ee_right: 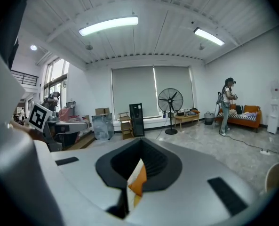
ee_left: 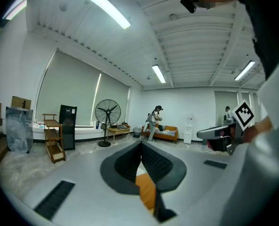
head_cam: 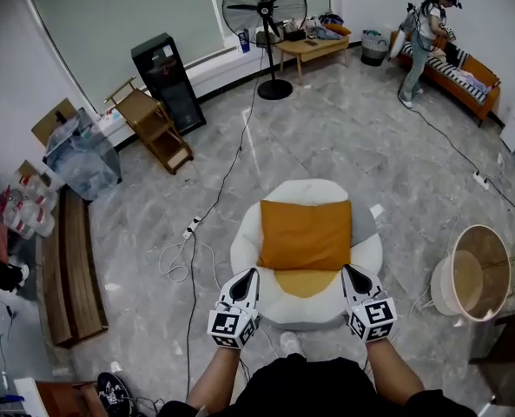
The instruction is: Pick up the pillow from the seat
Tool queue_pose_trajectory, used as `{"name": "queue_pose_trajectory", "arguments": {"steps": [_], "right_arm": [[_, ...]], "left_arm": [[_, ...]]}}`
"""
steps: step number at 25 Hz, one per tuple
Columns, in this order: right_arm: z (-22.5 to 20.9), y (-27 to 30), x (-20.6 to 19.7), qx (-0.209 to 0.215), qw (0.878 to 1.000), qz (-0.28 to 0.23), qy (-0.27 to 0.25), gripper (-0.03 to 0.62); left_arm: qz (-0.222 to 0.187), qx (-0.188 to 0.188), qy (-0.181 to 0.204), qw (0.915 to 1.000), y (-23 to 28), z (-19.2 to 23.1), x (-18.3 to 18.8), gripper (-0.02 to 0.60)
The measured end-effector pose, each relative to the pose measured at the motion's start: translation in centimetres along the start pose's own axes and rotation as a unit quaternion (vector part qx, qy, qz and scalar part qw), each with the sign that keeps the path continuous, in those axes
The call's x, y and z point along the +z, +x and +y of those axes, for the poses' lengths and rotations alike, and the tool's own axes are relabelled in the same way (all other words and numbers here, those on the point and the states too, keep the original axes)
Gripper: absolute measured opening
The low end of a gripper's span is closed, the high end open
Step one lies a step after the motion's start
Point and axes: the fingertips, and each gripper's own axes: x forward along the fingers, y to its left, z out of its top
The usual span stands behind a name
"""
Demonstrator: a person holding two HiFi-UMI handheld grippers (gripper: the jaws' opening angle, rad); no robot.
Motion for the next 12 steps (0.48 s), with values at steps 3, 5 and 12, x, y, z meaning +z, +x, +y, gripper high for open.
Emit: {"name": "queue_pose_trajectory", "arguments": {"steps": [3,5,12], "right_arm": [[-0.4,0.9,0.6,-0.005,1.0,-0.002,0.002,0.006],[-0.8,1.3,0.8,-0.01,1.0,-0.002,0.004,0.006],[-2.8,2.3,-0.3,-0.018,1.0,0.013,0.016,0.006]], "left_arm": [[-0.007,-0.019,0.003,0.9998,1.0,0.1,0.5,0.012],[-0.006,-0.023,0.001,0.9997,1.7,0.4,0.5,0.012],[0.008,-0.032,-0.008,0.9994,4.9,0.4,-0.2,0.012]]}}
